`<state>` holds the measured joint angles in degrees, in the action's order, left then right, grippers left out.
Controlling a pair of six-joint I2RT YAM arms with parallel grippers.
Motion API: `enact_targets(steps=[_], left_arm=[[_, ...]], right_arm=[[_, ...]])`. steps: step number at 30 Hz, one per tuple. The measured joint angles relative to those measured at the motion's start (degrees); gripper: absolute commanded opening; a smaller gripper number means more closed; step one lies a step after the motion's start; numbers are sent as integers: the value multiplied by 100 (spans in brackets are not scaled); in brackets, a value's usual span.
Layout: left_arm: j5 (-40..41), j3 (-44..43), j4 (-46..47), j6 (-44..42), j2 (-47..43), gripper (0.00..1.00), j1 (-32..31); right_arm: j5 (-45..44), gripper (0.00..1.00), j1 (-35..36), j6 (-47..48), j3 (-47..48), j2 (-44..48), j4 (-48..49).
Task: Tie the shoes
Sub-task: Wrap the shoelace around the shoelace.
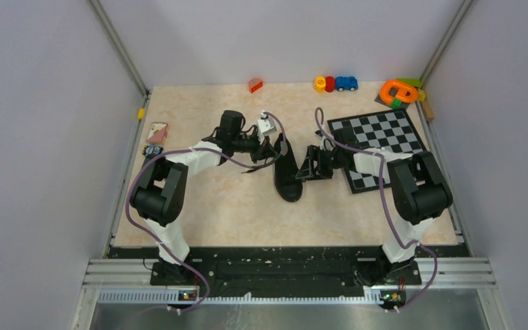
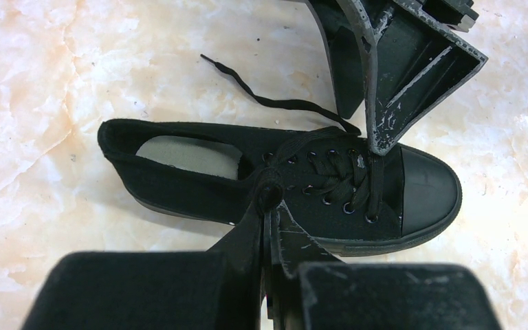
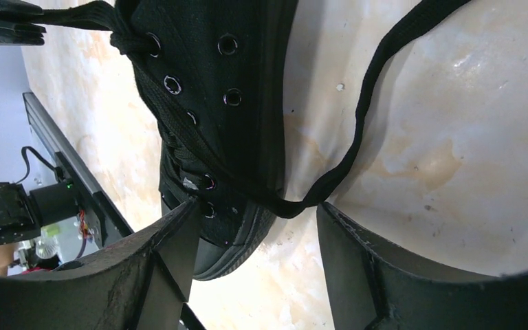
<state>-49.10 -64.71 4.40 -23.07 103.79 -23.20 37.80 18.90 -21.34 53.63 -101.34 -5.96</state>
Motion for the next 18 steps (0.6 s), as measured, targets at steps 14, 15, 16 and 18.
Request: enact_targets(steps=[14, 15, 16, 18], left_arm=[[-20, 0, -4, 37, 0, 0, 0], [-22, -2, -4, 44, 0, 0, 0], [-28, -2, -4, 46, 0, 0, 0], [-39, -2, -4, 50, 0, 0, 0]], right_arm=[[791, 55, -186, -1001, -466, -339, 1355], [872, 49, -208, -1130, -533, -367, 1541], [922, 44, -219, -1222, -579, -389, 1663], [1008, 41, -232, -1390, -651, -420, 1871]])
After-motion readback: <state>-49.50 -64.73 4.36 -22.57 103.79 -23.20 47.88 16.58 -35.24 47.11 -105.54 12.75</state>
